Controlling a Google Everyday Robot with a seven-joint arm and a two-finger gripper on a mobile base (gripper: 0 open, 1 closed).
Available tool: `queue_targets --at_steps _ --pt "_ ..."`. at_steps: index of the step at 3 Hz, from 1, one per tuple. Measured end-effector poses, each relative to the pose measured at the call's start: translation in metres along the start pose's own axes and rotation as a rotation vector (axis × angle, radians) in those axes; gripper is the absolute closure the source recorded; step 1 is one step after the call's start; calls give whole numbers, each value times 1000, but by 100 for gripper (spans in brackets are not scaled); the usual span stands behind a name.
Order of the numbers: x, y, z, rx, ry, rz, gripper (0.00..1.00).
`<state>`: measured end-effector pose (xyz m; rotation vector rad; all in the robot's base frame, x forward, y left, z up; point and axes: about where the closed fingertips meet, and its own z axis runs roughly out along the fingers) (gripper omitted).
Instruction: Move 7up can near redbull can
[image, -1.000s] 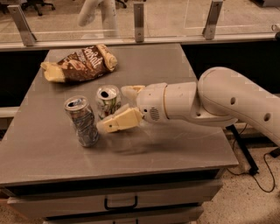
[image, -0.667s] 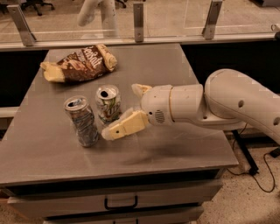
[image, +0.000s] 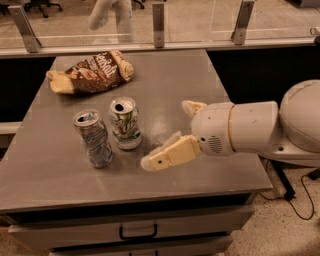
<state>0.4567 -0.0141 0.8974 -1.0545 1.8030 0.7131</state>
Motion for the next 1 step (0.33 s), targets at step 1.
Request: queue_targets --at_steps 1 --pt "-2 1 -3 9 2 -6 0"
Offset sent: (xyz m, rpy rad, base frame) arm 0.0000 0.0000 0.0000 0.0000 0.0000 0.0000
